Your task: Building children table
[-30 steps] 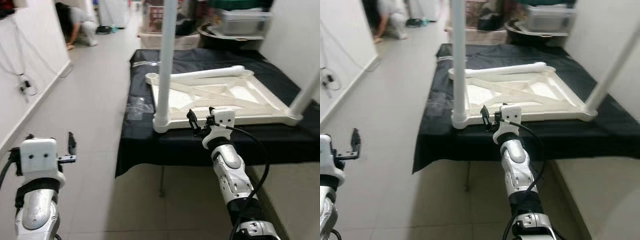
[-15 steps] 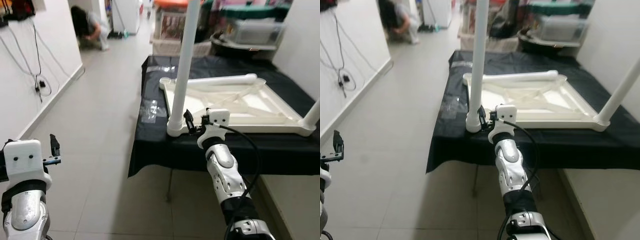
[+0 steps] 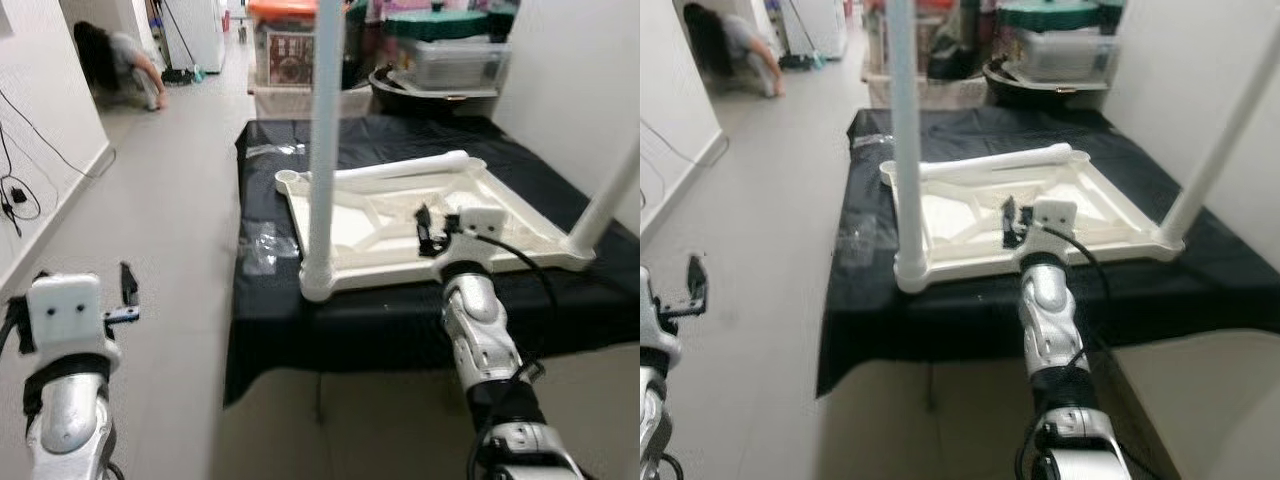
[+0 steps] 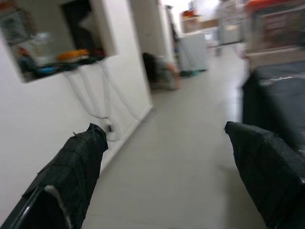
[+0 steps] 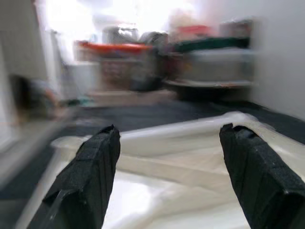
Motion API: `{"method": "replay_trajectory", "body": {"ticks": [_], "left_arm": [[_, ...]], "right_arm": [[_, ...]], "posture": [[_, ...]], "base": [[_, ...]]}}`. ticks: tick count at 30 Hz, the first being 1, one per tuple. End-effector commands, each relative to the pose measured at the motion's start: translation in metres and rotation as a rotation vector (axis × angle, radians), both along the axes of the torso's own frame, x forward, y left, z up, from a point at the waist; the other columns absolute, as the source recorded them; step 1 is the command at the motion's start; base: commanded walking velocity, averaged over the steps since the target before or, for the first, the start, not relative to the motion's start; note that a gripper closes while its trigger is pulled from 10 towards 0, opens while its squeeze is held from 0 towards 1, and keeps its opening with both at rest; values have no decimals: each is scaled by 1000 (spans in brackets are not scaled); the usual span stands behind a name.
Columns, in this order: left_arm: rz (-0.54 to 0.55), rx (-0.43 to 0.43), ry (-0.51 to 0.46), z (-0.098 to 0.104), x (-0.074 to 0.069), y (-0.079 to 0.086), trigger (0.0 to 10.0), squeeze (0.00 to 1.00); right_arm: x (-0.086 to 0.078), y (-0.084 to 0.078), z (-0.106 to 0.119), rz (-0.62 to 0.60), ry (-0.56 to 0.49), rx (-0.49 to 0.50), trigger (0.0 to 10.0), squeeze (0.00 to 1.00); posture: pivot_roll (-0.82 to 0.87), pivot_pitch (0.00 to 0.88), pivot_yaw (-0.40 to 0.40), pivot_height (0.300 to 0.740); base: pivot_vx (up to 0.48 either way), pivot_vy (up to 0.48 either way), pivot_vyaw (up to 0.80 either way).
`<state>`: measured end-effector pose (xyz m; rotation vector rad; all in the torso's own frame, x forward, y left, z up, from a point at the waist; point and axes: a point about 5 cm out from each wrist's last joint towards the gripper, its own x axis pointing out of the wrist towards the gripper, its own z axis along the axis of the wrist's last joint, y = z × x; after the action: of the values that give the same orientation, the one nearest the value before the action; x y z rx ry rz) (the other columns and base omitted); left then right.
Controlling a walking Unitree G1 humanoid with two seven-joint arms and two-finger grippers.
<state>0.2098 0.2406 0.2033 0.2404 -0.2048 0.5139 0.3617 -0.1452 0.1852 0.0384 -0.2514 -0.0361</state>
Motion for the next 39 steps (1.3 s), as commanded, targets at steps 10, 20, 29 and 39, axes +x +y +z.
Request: {"method": "replay_trajectory", "body": {"ticks": [10,20,29,39], "left_arm": [[-38,-25,17,-3,0,-5,10000,0],[-209,-78,103,-21,0,-25,10000,0],[-411,-96,207,-43,-7,-56,10000,0],[-486,-113,217,-45,-13,-70,10000,0]], "right_arm": [[2,-18,3,-97,10,-10,10000,0],[28,-17,13,330,141,-10,10000,0],[32,-33,29,741,287,-221,10000,0],[27,-11,35,1092,298,-220,10000,0]], "posture": [[76,0,-36,740],[77,1,-28,740],[79,11,-31,740],[96,46,-35,740]], "base": [[0,0,0],[0,0,0],[0,0,0],[0,0,0]]}}
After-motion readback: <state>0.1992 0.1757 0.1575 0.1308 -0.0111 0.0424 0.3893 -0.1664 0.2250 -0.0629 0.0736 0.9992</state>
